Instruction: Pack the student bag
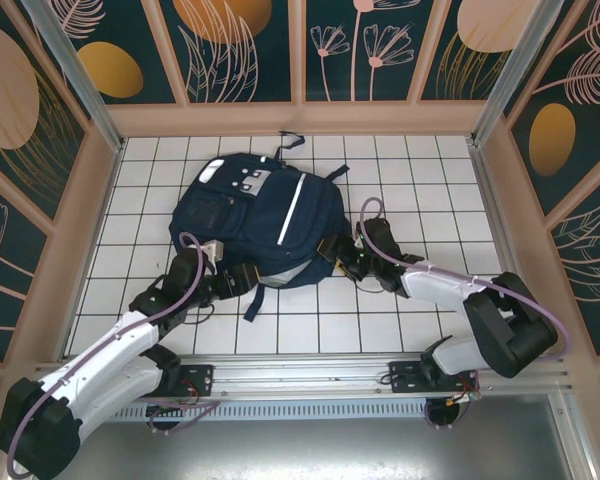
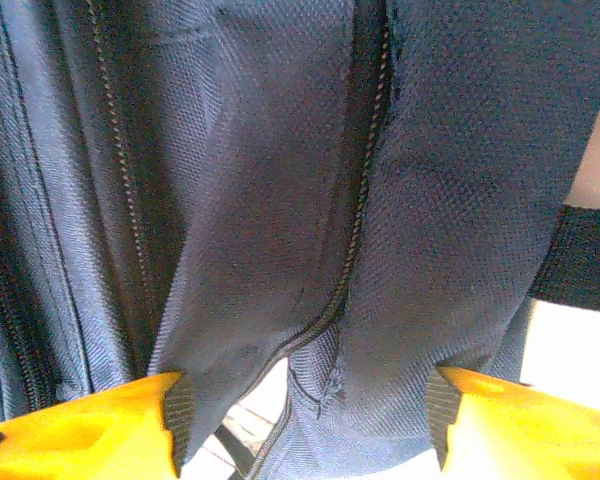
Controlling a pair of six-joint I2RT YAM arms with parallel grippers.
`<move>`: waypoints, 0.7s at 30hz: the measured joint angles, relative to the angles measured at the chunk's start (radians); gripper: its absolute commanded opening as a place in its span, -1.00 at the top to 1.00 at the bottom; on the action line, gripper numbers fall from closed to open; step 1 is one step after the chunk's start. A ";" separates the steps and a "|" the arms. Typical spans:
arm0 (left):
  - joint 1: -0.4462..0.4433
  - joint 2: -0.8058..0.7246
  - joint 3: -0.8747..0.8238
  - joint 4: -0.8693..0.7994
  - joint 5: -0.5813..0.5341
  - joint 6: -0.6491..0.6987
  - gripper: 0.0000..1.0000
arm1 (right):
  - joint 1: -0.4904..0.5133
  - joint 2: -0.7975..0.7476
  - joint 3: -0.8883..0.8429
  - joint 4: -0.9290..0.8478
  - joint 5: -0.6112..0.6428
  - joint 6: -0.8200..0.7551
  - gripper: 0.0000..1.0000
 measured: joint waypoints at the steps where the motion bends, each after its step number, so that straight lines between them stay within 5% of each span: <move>1: 0.000 -0.010 0.000 0.000 -0.005 -0.001 -0.93 | 0.003 -0.008 0.018 -0.032 0.015 -0.010 -0.10; 8: 0.000 -0.045 0.000 0.003 -0.035 -0.019 -0.95 | 0.011 -0.149 0.088 -0.239 0.085 -0.080 -0.10; 21: 0.000 -0.061 -0.005 0.005 -0.045 -0.031 -0.97 | -0.007 -0.003 0.241 -0.322 0.118 -0.159 -0.18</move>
